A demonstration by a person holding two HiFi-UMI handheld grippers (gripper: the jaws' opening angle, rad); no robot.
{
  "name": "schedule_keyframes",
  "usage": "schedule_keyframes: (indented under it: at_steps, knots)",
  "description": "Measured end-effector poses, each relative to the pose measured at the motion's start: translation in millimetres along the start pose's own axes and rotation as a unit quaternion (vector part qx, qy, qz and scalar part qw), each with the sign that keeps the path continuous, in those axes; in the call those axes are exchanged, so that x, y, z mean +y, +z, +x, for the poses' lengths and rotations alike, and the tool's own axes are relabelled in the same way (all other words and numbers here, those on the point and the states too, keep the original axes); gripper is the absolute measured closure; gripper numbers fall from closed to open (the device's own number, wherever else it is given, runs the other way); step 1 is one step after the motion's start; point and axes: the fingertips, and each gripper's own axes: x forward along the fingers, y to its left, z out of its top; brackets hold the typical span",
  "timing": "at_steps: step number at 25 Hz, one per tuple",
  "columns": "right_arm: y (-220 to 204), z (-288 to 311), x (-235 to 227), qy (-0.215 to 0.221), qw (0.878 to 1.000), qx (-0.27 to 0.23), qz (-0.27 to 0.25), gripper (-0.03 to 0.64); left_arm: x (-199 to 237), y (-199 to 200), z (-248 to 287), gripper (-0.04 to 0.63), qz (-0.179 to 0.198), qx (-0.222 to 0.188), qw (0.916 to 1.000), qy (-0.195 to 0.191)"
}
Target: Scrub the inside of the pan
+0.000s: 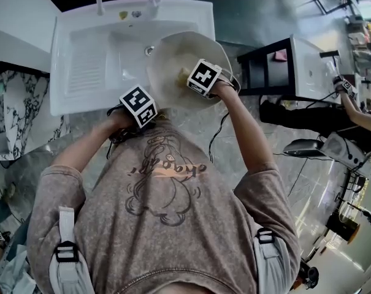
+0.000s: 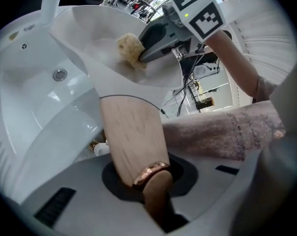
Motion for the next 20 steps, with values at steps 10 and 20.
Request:
schedule_keyframes:
  at_steps: [10,20]
  knots:
    - [48,-43,21,-0.015,0.987,-0.154,0.035,0.476,-1,-2,-15,0.538,-0.032,-0.029,0.9991,-0.001]
    - [48,-76,1,-0.039,0.966,-0.242,0.078,0.476,29,-18,-52,0.528,-0.117,-0.098,0.9882,0.015]
